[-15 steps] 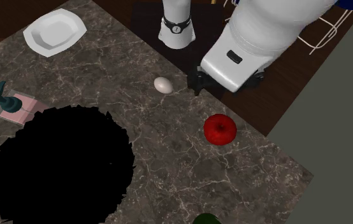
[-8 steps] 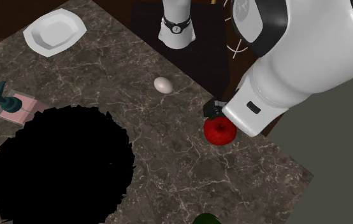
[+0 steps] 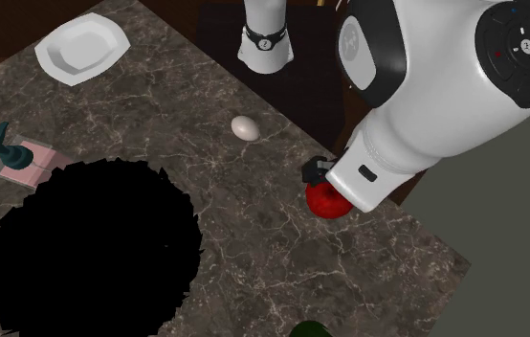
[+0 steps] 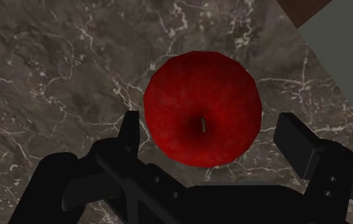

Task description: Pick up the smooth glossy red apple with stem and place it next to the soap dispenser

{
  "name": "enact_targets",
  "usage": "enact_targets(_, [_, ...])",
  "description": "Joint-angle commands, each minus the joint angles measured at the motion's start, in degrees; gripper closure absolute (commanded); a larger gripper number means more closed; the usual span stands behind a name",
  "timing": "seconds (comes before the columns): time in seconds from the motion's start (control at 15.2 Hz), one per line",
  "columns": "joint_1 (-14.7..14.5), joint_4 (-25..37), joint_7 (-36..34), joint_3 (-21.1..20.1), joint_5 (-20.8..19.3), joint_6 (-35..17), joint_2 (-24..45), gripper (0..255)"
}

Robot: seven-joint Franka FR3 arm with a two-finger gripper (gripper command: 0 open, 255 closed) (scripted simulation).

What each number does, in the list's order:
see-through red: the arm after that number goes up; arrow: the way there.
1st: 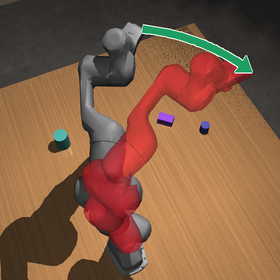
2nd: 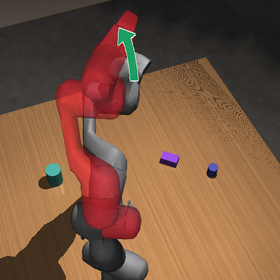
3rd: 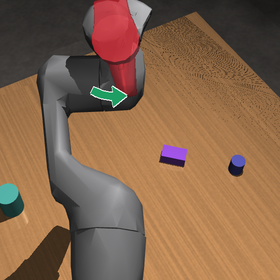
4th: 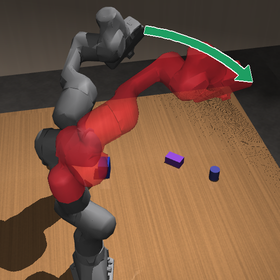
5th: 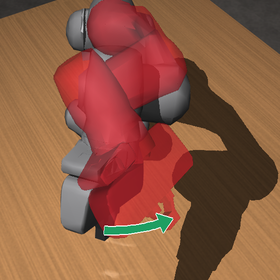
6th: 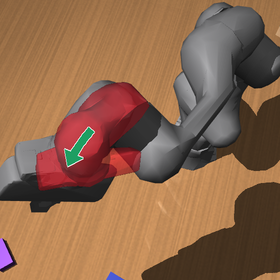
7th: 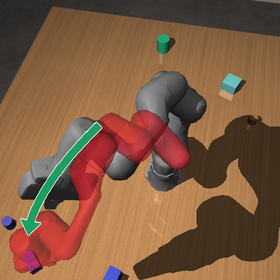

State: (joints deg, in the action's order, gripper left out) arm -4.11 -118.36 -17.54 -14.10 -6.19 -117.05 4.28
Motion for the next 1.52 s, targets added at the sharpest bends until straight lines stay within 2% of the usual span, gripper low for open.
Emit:
enact_targets(0.0, [-0.01, -0.09, -0.03, 0.0, -0.02, -0.14, 0.03, 0])
enact_targets(0.26, [0.0, -0.09, -0.03, 0.0, -0.02, -0.13, 0.03, 0])
enact_targets(0.33, [0.0, -0.09, -0.03, 0.0, -0.02, -0.13, 0.03, 255])
enact_targets(0.92, [0.0, -0.09, -0.03, 0.0, -0.02, -0.14, 0.03, 255])
enact_targets(1.45, [0.05, 3.51, 0.91, -0.04, 0.86, 5.65, -2.28, 255])
